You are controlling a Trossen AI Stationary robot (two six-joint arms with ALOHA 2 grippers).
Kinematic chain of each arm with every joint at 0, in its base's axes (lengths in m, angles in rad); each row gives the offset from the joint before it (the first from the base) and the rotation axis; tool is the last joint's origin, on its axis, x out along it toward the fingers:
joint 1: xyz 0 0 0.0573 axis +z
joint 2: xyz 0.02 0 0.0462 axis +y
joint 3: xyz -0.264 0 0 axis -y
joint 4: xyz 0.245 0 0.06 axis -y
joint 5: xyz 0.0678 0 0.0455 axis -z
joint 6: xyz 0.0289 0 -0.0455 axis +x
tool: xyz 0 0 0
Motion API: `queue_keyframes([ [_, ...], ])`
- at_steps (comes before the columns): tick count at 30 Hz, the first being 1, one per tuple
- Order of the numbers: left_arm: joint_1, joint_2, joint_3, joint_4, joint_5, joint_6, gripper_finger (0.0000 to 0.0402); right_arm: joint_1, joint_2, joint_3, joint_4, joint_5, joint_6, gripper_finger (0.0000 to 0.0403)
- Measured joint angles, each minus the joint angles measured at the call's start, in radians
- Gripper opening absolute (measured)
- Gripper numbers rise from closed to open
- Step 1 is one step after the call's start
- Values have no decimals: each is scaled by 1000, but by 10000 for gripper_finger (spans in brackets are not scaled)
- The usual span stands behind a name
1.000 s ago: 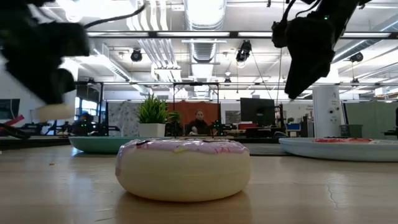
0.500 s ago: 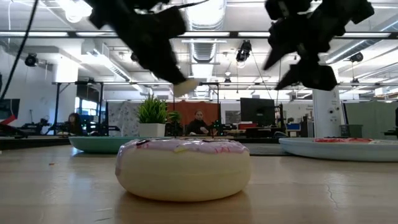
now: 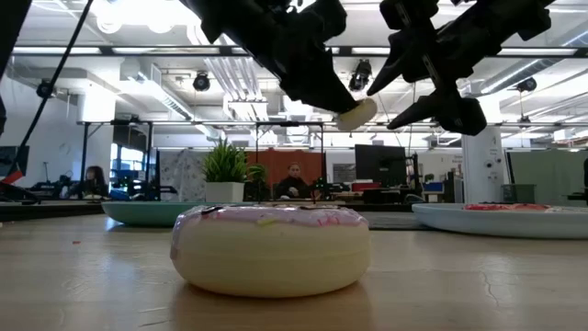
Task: Pick & Place donuts
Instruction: Put the small yellow donut on the blue plate
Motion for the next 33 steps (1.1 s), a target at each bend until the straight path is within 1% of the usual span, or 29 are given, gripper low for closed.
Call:
queue_keyframes([
  [5,1,11,11,65,15,-8,0,1,-2,1,4,5,-12,240],
  [7,3,11,10,66,17,-12,0,1,-2,1,2,3,-16,240],
  [9,5,11,8,71,17,-12,0,1,-2,1,2,3,-17,231],
  [13,7,11,7,74,16,-11,0,0,-2,1,6,2,-21,187],
  [20,11,11,7,73,7,-11,0,1,-2,3,10,-6,-29,71],
  [24,18,11,7,69,8,-12,2,0,-2,3,8,-9,-30,20],
  [26,19,11,7,68,8,-14,11,0,-2,3,0,-10,-31,14],
  [28,19,9,7,71,8,-14,29,0,-1,-1,-26,-13,-28,15],
  [33,18,8,7,63,7,-25,91,0,-1,0,-32,-13,-25,14],
])
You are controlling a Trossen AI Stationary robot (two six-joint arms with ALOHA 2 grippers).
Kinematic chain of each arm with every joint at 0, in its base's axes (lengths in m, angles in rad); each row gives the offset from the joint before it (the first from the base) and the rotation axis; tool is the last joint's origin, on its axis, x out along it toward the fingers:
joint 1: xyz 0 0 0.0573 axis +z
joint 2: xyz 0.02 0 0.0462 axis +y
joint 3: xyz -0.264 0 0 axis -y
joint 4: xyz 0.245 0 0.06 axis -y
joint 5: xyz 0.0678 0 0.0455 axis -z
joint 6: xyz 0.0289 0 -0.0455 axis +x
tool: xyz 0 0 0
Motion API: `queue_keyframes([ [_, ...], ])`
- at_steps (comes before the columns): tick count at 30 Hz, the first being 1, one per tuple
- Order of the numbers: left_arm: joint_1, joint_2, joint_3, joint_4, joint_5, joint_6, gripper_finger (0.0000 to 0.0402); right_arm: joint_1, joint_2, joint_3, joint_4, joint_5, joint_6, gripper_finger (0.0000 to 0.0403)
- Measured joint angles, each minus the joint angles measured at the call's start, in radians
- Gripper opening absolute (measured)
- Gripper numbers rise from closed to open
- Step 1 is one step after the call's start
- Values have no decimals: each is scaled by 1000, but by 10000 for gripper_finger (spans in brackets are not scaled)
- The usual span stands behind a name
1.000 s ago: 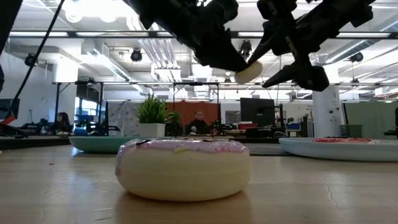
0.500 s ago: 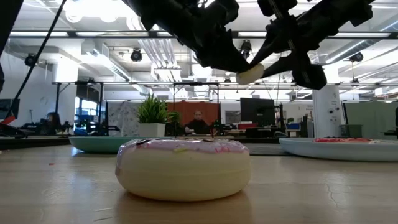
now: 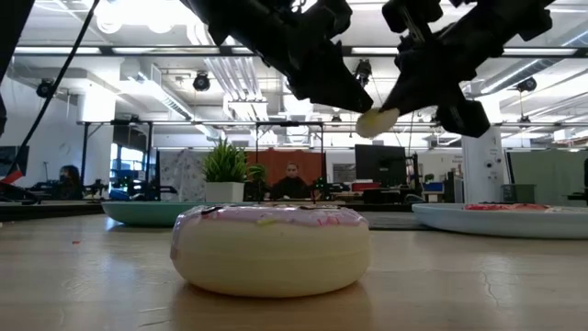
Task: Pick & Place donuts
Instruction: Put the small yellow donut on the blue plate
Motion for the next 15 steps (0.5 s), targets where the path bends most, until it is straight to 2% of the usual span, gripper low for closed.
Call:
queue_keyframes([
  [3,0,-1,0,-18,-47,-7,128,1,0,0,-56,-2,10,13],
  [7,2,-17,0,-121,-89,-7,162,3,-2,1,-230,-58,36,13],
  [11,2,-24,0,-216,-88,-9,171,7,-3,1,-366,-137,24,13],
  [15,1,-25,-1,-256,-89,-34,172,10,-3,1,-386,-131,0,13],
])
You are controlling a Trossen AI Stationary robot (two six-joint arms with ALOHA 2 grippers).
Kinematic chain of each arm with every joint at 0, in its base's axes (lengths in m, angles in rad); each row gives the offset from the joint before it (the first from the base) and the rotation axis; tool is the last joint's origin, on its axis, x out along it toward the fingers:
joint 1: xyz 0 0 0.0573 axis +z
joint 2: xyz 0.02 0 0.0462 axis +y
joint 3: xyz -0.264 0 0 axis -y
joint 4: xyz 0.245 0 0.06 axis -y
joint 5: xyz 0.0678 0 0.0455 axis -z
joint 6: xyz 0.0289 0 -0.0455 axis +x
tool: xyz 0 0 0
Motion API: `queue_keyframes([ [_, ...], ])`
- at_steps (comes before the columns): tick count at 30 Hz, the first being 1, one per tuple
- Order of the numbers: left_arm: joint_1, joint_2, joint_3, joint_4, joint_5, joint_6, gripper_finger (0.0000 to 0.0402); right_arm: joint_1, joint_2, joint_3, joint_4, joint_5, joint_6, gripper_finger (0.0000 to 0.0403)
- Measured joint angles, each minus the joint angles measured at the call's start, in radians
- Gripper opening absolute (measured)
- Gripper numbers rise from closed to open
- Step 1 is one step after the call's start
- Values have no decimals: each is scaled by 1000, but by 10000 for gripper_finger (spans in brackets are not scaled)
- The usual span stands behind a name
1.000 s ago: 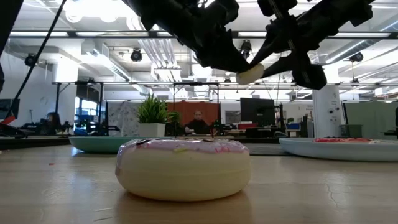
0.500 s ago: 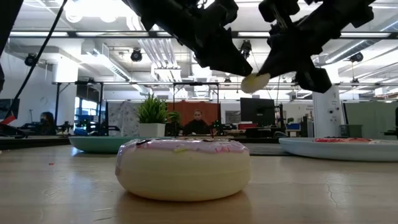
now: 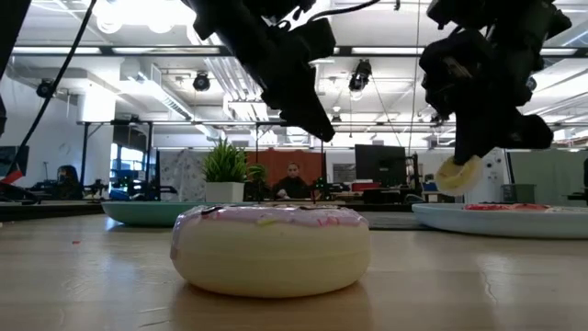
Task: Pick & Place donuts
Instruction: Put the small yellow donut on the blue plate
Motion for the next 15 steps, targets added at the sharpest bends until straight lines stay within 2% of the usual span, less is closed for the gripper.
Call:
queue_keyframes([
  [3,-1,-6,0,-18,0,-29,172,-3,1,0,-1,-1,-17,13],
  [7,0,-17,-2,-19,-1,-38,172,3,1,0,-19,-103,-49,13],
  [15,0,-23,-18,-19,-1,-47,172,21,2,-35,-89,-173,-39,13],
])
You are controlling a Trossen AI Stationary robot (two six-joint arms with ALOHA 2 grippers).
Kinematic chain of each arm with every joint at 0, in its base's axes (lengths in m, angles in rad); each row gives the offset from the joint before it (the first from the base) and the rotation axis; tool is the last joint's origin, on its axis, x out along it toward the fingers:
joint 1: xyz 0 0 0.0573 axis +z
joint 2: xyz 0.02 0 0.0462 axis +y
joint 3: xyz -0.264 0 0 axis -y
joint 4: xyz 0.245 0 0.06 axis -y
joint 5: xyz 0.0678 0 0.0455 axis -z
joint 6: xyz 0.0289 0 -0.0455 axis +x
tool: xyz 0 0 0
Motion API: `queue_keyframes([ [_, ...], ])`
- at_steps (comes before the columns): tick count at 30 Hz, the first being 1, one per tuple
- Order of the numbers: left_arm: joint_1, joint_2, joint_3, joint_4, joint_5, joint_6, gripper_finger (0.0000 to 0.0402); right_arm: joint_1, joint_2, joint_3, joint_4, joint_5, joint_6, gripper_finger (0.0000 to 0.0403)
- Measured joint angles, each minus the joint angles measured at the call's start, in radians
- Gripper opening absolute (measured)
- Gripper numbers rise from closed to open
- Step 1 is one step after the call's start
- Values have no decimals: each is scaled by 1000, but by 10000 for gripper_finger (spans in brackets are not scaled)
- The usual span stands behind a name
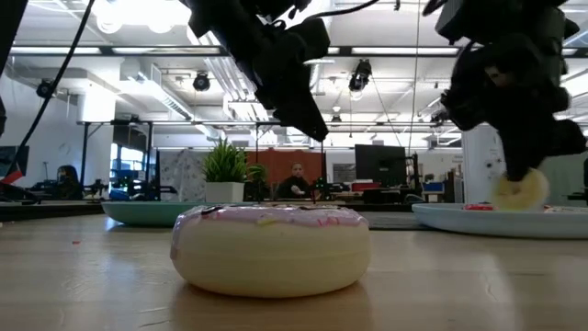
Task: Pick & Place donuts
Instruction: Put the small yellow donut on the blue plate, then put the small blue donut on the blue plate
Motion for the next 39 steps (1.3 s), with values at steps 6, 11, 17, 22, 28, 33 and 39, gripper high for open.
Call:
queue_keyframes([
  [6,0,-4,-37,0,0,-38,172,37,0,-27,104,-31,11,13],
  [11,-1,-15,-50,6,0,-53,172,40,7,-36,106,-19,11,13],
  [17,-1,-35,-50,1,-17,-56,172,41,13,-84,119,-20,18,13],
  [22,-1,-40,-50,-2,-42,-56,172,45,14,-110,176,-15,33,36],
  [28,-1,-40,-50,-11,-42,-56,172,45,14,-84,155,33,4,102],
  [33,-1,-41,-50,-21,-42,-55,172,45,14,-69,34,58,-27,142],
  [39,-1,-93,-52,-175,-44,-26,172,83,12,-29,-57,194,-77,165],
])
